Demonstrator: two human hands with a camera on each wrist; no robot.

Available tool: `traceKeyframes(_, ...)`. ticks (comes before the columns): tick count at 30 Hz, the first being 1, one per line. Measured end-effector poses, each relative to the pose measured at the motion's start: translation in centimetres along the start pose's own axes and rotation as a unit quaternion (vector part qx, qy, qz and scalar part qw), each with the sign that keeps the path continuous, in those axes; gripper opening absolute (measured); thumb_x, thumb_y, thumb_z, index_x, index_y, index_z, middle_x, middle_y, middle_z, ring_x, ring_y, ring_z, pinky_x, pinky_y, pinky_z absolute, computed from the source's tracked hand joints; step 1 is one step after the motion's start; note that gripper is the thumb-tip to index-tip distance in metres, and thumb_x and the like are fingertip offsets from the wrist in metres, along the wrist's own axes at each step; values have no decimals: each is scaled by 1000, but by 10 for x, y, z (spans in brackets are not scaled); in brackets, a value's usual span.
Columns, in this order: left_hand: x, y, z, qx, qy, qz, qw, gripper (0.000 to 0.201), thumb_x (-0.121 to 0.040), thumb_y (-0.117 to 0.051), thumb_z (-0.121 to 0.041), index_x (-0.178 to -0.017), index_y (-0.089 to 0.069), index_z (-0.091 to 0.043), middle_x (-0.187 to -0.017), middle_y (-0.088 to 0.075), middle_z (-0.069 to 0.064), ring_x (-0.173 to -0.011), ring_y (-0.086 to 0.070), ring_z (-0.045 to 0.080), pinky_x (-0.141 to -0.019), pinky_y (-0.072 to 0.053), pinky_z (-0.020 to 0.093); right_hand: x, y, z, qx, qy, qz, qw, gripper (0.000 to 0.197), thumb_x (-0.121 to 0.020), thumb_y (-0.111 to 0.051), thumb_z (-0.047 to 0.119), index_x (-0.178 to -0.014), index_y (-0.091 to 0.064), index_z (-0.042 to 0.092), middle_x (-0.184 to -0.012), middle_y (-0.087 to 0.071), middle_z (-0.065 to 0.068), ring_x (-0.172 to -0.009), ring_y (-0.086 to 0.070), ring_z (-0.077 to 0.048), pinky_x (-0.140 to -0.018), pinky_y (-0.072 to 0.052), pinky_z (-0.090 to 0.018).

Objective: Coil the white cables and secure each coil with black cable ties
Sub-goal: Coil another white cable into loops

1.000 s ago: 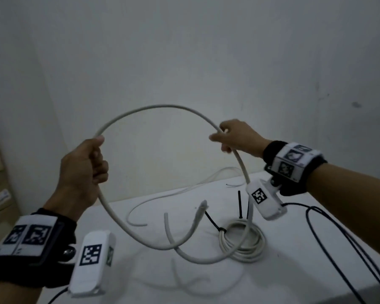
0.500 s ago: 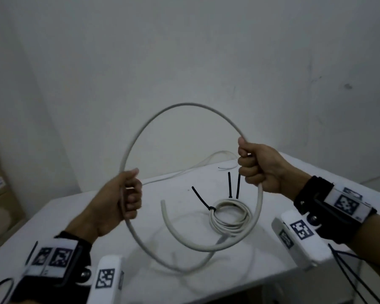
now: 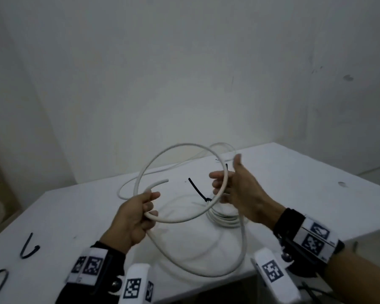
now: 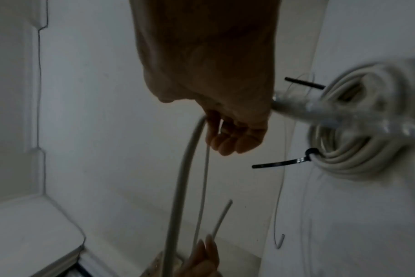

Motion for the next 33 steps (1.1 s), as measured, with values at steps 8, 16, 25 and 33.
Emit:
traceKeyframes(8,-16,30,2,-94,-14,-9,995,32,-95,-53,-37,-96,-66,-8,-39,-27,-8,-30,-31,8,-32,-23,13,-19,83,2,451,49,-136,881,21,-88,-63,30,-86,-57,10,-79,-57,-5,-64,-54,-19,-45,-39,-25)
traceKeyframes(16,-22,2,-2,-117,-34,48,991,34,-94,-55,-37,-101,-68,-6,-42,-25,-5,-32,-29,10,-33,-25,15,-46,91,-34,583,-92,-89,802,19,-85,-60,12,-95,-47,3,-93,-61,-19,-67,-62,-32,-57,-57,-42)
traceKeyframes(25,-27,-21,-10,-139,-46,90,985,35,-94,-54,-37,-103,-68,-6,-42,-23,-5,-32,-29,10,-32,-26,15,-73,99,-7,463,-52,-147,873,15,-87,-54,-4,-72,-59,-2,-62,-64,-23,-37,-59,-23,-44,-56,-33)
traceKeyframes(33,-31,-43,-15,-143,-54,105,983,32,-95,-53,-35,-99,-68,-6,-42,-24,-6,-31,-28,9,-31,-26,16,-81,103,-24,541,-75,-120,829,12,-77,-66,2,-70,-57,-2,-61,-61,-13,-56,-67,-30,-52,-58,-38)
Point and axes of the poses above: each hand's wrist, its own x-axis away from the middle knuckle, its own y-axis out of the back of the hand, z = x × y, the point moved 6 cm from there along -x, towards the middle knuckle
